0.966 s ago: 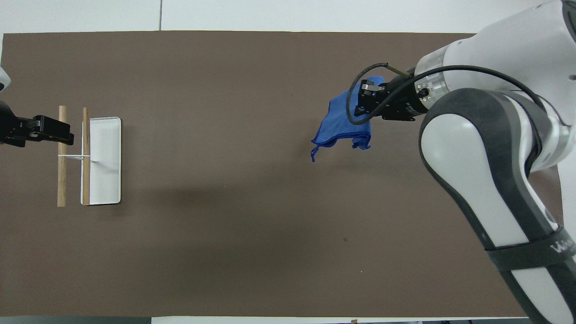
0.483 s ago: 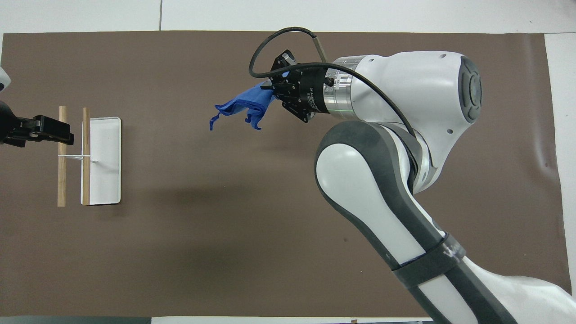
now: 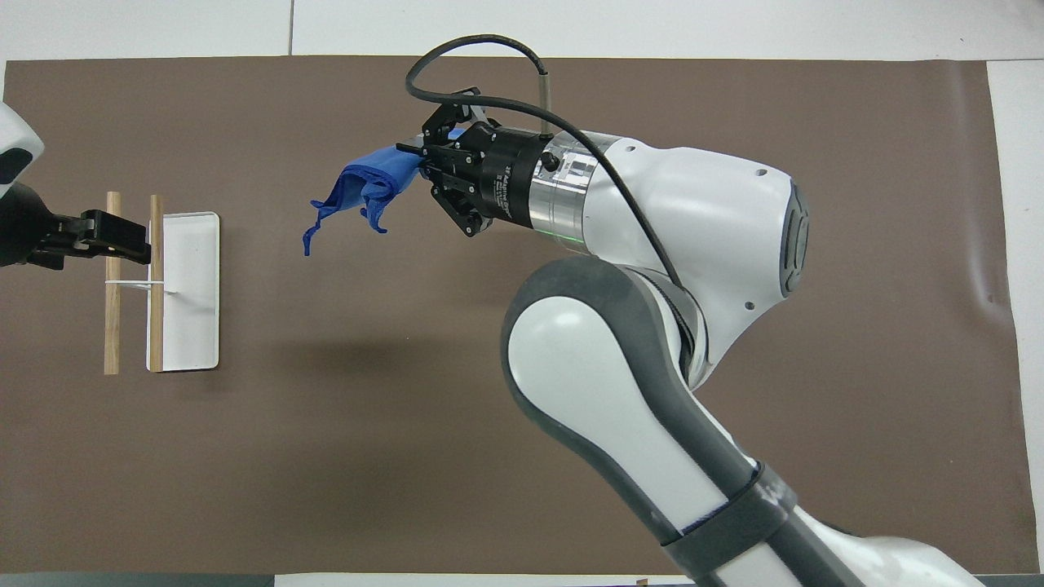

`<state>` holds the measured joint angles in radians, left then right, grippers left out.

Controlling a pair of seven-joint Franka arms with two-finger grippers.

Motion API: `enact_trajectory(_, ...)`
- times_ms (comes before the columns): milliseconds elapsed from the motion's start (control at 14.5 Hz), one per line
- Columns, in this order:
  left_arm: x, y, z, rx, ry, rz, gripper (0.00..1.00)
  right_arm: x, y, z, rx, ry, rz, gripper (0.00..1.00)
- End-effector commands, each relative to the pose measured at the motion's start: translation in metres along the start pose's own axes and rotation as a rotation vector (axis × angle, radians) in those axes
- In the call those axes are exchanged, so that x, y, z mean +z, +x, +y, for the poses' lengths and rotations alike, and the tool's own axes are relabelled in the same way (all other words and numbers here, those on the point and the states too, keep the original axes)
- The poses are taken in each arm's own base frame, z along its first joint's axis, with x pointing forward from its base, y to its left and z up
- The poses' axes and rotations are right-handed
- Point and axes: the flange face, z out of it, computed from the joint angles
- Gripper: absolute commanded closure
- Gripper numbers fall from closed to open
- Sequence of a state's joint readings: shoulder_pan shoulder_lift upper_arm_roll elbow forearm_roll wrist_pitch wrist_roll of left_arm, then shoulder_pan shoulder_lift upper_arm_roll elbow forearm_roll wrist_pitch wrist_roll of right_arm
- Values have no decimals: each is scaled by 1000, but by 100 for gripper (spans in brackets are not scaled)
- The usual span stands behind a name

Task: Right arm passes towel to left arm to hang
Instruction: 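Hold the towel out while the left gripper reaches to grasp it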

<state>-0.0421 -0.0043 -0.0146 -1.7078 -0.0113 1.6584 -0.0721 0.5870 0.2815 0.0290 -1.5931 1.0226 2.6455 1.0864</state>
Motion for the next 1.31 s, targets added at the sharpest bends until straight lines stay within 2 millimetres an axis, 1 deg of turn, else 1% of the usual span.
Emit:
enact_trajectory(0,-1,-8,26,-197,-85,42,0,4,-15,1,20,24,-17,100)
enact_trajectory(69,-2,-7,30,-305,-128,45,0,7,-19,4,15,20,-22,100)
enact_trajectory(207,-4,-7,48,-459,-196,24,0,13,-33,8,-6,18,-29,100)
enact_trajectory(276,-6,-5,52,-535,-246,16,0,14,-37,9,-11,33,-23,100)
enact_trajectory(414,-8,-6,70,-672,-284,-2,0,17,-48,13,-17,53,-23,100)
enact_trajectory(483,-6,-8,72,-761,-288,-21,0,23,-55,19,-20,48,-28,100)
enact_trajectory(621,1,-16,88,-923,-279,-63,0,24,-58,21,-24,52,-24,100)
enact_trajectory(690,6,-18,88,-1010,-276,-74,0,24,-59,21,-24,52,-24,100)
enact_trajectory(759,7,-20,88,-1057,-282,-74,0,24,-58,20,-27,52,-23,100)
enact_trajectory(828,12,-25,93,-1095,-274,-86,0,24,-58,20,-27,52,-23,100)
enact_trajectory(897,12,-31,105,-1125,-274,-95,0,25,-59,21,-27,50,-24,100)
enact_trajectory(1034,22,-39,115,-1232,-278,-102,0,26,-57,23,-28,47,-21,100)
enact_trajectory(1172,26,-36,117,-1424,-315,-95,0,26,-56,23,-28,47,-20,100)
enact_trajectory(1241,26,-34,116,-1489,-341,-87,0,25,-56,23,-28,48,-19,100)
